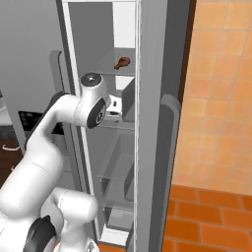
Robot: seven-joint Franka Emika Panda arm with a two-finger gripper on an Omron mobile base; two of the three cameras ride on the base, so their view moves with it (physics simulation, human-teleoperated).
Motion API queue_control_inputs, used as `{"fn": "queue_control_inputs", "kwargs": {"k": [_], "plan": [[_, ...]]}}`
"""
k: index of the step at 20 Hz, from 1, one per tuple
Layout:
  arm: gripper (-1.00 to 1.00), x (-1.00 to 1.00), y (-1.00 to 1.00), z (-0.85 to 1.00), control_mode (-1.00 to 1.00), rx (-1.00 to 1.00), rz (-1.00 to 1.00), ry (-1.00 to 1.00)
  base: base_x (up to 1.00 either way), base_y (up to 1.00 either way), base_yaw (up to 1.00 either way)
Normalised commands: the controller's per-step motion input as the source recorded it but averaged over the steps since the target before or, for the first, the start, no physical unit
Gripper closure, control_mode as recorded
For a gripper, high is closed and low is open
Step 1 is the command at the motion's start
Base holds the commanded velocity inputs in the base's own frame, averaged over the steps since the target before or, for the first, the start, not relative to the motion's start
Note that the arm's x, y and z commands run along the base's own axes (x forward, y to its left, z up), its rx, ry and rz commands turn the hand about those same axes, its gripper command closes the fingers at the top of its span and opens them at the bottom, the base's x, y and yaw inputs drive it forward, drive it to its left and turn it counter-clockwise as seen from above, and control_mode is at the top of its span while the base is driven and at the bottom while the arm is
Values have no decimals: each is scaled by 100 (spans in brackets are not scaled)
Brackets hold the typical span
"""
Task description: Place one squash and one chicken drumstick in each tupperware on the nearby counter, to pack two identical lunches.
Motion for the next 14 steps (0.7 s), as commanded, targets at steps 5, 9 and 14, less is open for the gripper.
{"fn": "queue_control_inputs", "kwargs": {"k": [5,9,14], "plan": [[-100,58,-1,-20,-100,0,0,-1,0,0,0],[-100,61,-23,-11,-100,0,0,0,0,0,0],[-100,41,-22,-24,-100,0,0,0,0,0,0]]}}
